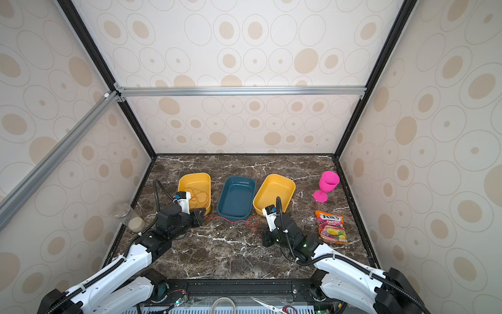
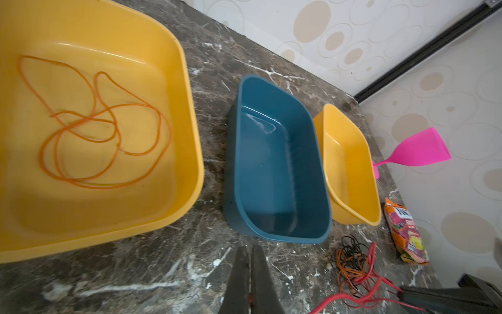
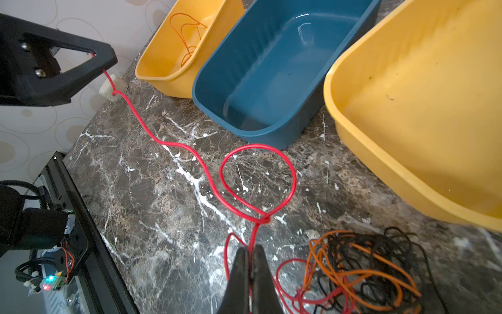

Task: Untangle the cables

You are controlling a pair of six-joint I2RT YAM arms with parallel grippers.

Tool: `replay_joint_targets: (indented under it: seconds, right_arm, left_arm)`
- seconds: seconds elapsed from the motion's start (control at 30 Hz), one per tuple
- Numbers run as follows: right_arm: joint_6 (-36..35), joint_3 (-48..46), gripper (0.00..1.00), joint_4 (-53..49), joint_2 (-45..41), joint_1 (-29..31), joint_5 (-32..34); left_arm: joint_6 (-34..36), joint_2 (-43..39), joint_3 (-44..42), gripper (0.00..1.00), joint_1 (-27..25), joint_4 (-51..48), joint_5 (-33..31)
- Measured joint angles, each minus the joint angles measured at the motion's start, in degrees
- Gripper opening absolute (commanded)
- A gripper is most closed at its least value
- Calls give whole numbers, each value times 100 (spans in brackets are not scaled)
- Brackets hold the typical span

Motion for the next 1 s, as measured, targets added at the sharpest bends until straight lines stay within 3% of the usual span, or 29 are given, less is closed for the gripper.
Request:
replay_joint_targets:
  seconds: [0.2, 0.4, 0.63, 1.0]
  right_arm:
    - [4, -153, 0, -302, -610, -168, 111]
    - [-2, -155, 0, -380, -702, -256, 111]
    - [-22, -151, 0, -238, -72, -258, -168]
    - [-42, 170, 0, 505, 1014, -258, -780]
  left_arm:
    - [225, -125, 11, 0, 363, -348, -127]
    - [306, -177, 20, 0, 459, -435, -107]
    - [315, -103, 122, 0, 474, -378, 275]
    - [42, 490, 310, 0, 435, 490, 1198]
